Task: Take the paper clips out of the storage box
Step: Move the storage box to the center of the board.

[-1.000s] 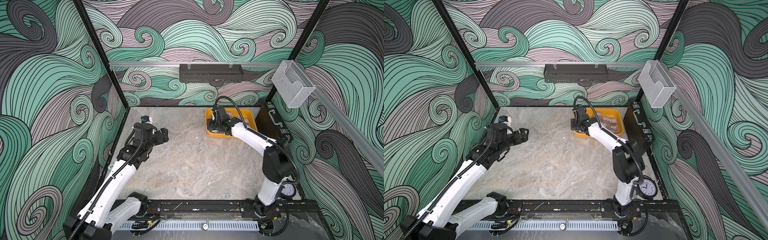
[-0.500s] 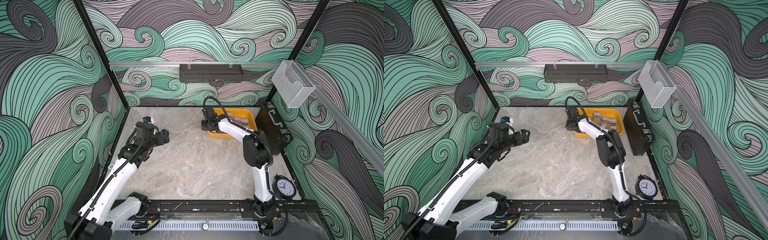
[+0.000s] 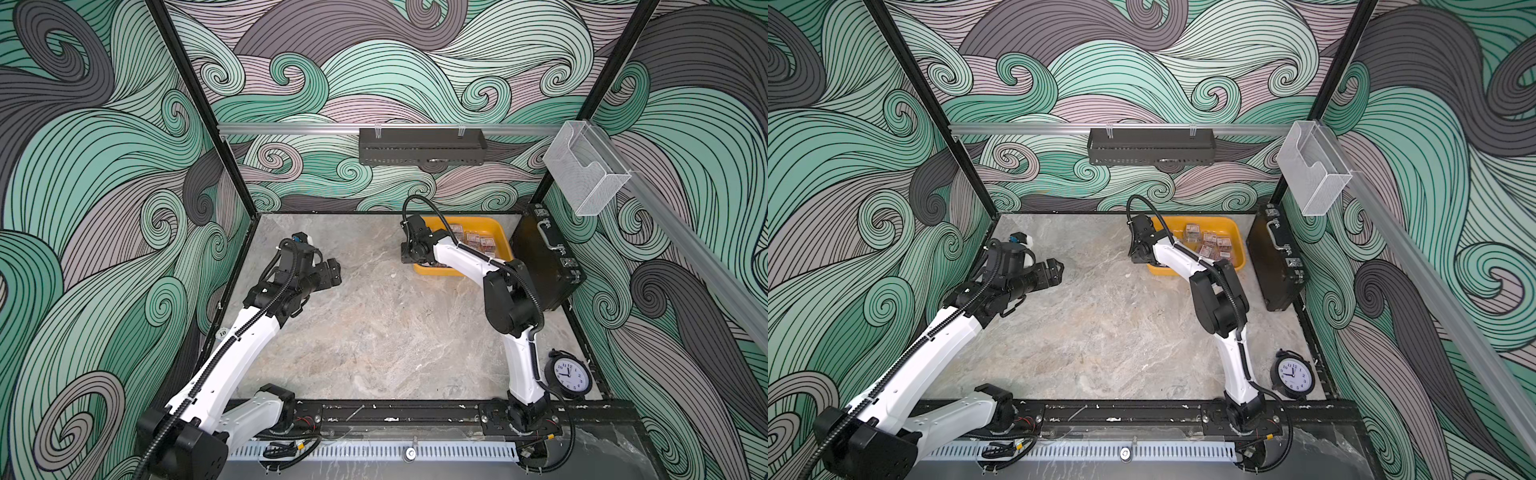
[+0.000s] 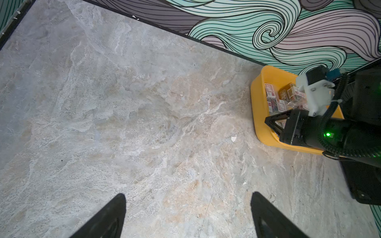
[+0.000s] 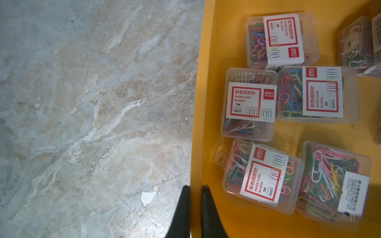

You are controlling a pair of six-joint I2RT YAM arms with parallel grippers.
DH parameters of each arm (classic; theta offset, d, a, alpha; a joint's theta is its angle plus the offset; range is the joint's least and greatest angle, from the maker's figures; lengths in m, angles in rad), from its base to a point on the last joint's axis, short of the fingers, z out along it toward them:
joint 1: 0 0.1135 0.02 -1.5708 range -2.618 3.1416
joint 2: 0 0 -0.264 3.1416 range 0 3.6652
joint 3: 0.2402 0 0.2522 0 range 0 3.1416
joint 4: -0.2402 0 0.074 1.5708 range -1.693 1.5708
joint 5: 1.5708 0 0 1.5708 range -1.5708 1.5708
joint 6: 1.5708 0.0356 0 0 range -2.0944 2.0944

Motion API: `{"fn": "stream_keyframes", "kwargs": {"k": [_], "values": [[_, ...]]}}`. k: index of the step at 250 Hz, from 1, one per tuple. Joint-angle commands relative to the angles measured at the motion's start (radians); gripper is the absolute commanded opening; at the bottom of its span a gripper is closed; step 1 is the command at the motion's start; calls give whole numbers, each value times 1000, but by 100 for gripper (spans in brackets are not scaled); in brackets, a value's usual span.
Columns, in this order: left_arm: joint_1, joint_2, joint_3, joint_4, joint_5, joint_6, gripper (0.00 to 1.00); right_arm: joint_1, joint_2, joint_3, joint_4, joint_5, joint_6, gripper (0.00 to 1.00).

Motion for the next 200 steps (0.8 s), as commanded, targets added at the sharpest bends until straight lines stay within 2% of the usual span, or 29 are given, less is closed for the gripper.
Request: {"fn": "stream_keyframes", "kwargs": {"k": [1,72,104,120,133,159,200], "values": [[-6,42,49,-41,14,-31,92,74,-45,-31,0,-60,52,2],[-6,142,76,-66,7,-65,91,254,-114,-177,161,-6,228,0],[-6,162,75,-66,4,-76,91,324,-114,-157,170,9,240,0],[-6,173,74,-64,10,-75,91,333,-123,-151,170,-18,231,8],[-6,184,76,-63,16,-77,91,332,-144,-163,194,-28,220,19],[-6,205,76,-51,35,-81,90,329,-213,-226,231,-18,202,35],[-7,264,91,-24,77,-86,89,311,-366,-332,233,7,170,47]]}}
